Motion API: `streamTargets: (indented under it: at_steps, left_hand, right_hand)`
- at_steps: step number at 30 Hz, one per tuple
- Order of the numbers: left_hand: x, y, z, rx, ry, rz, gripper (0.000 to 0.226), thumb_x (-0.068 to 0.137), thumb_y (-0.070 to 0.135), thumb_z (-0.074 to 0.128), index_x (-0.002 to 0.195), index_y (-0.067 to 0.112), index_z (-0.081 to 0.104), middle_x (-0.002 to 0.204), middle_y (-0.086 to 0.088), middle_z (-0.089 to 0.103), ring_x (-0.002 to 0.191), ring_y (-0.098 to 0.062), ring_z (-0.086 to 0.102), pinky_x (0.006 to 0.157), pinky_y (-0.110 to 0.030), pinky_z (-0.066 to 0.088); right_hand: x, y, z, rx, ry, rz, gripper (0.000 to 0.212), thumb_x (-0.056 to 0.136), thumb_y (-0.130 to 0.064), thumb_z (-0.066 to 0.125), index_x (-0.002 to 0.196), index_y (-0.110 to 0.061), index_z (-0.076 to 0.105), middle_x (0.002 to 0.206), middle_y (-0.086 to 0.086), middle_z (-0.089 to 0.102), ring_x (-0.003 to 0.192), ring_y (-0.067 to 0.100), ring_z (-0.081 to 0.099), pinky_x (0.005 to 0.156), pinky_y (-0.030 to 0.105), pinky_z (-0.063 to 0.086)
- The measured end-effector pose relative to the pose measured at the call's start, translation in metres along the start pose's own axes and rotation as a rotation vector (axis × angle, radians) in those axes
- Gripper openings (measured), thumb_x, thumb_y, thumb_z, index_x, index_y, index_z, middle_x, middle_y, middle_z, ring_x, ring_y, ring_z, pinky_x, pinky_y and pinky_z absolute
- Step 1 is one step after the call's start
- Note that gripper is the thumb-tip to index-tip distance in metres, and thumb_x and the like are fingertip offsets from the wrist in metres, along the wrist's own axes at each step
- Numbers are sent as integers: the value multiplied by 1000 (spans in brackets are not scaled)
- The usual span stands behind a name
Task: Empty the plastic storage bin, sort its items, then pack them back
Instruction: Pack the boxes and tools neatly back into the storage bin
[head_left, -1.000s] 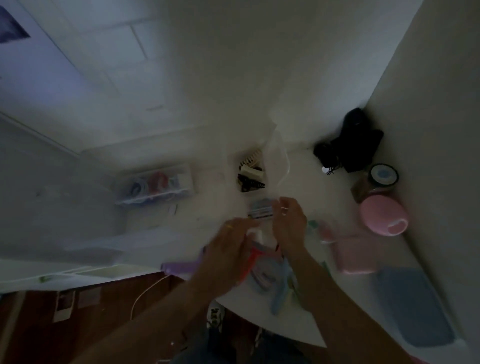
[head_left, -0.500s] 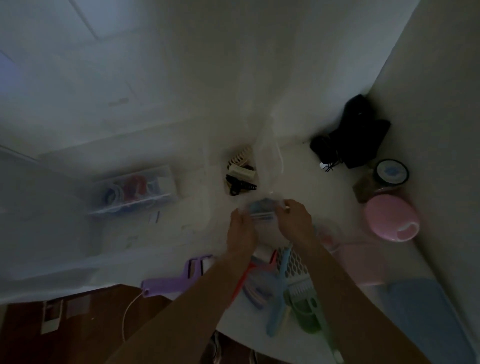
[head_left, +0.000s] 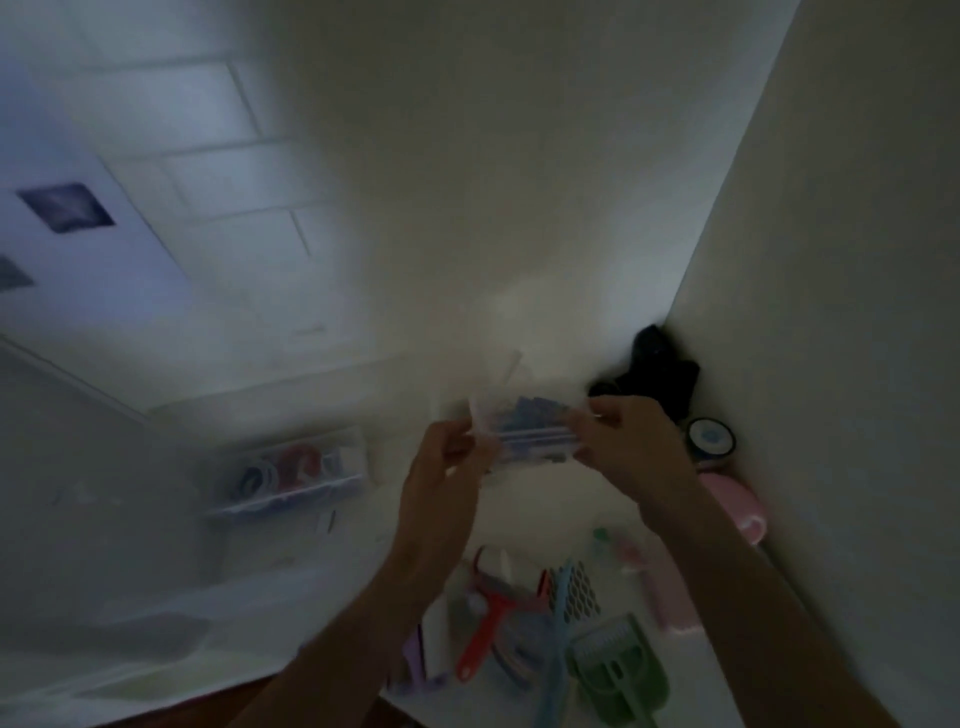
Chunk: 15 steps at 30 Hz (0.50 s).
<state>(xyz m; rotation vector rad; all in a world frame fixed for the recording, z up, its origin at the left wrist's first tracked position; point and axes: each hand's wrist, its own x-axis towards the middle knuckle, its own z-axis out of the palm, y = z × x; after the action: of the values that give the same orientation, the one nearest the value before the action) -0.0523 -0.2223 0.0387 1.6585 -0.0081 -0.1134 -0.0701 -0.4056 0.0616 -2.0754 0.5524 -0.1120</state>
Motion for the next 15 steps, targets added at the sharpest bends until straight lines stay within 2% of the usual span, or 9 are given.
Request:
streamTargets:
  at_steps: [2, 4, 6, 7, 8, 10, 12, 14, 15]
  left_hand:
    - [-2, 15, -22, -4, -82, 129, 41, 79, 20, 79, 113, 20, 56, 112, 4, 65, 106, -5, 62, 79, -19, 53]
    - [-1, 26, -42, -9, -149, 212, 63, 71, 16, 85, 118, 20, 43, 127, 5, 56, 120, -7, 56, 87, -25, 55]
    - [2, 46, -61, -54, -179, 277, 70, 68, 12, 84, 116, 21, 34, 128, -2, 56, 116, -14, 61, 81, -27, 57]
    - [3, 57, -70, -73, -183, 306, 73, 68, 11, 83, 117, 22, 31, 125, -6, 59, 111, -18, 64, 79, -29, 58]
    - [6, 66, -80, -85, -189, 334, 77, 68, 9, 82, 122, 23, 28, 122, -10, 61, 108, -22, 66, 78, -31, 58]
    - [6, 86, -97, -116, -235, 391, 89, 73, 2, 79, 137, 27, 22, 116, -12, 65, 105, -25, 68, 78, -34, 59]
    - [6, 103, -112, -96, -270, 433, 88, 79, 1, 75, 143, 34, 24, 114, -6, 68, 104, -23, 69, 81, -36, 59]
    - [4, 117, -124, -72, -280, 465, 82, 82, 3, 73, 142, 36, 29, 116, 0, 68, 105, -20, 68, 82, -39, 59]
    - [2, 123, -130, -70, -287, 477, 80, 82, 3, 73, 141, 35, 30, 117, 1, 68, 106, -19, 68, 83, -39, 59]
  right_hand:
    - [-5, -27, -7, 67, -43, -13, 33, 90, -42, 63, 76, -14, 70, 62, 0, 66, 74, 25, 70, 77, 48, 60]
    - [-14, -57, -12, 238, -126, 1, 31, 91, -36, 67, 92, -5, 71, 82, 13, 72, 78, 25, 71, 77, 43, 62]
    - [-25, -89, -15, 334, -233, -12, 34, 87, -36, 71, 115, -20, 61, 98, 15, 70, 83, 23, 73, 76, 36, 62]
    - [-30, -103, -16, 332, -274, -40, 43, 85, -37, 73, 124, -32, 54, 98, 14, 71, 83, 22, 74, 77, 36, 62]
    - [-34, -116, -18, 314, -303, -80, 45, 84, -38, 72, 126, -36, 55, 95, 13, 73, 82, 22, 74, 79, 38, 61]
    - [-40, -140, -21, 243, -333, -179, 36, 86, -45, 66, 118, -30, 68, 89, 8, 75, 78, 22, 74, 81, 39, 61]
    - [-45, -160, -25, 159, -347, -262, 37, 83, -59, 58, 101, -31, 76, 89, -1, 75, 78, 20, 73, 77, 35, 61]
    - [-53, -177, -25, 88, -336, -373, 36, 74, -67, 56, 93, -43, 74, 90, -23, 71, 81, 4, 69, 74, 24, 60]
    - [-57, -185, -25, 41, -316, -456, 33, 70, -66, 59, 95, -48, 71, 94, -34, 65, 86, -6, 65, 75, 17, 57]
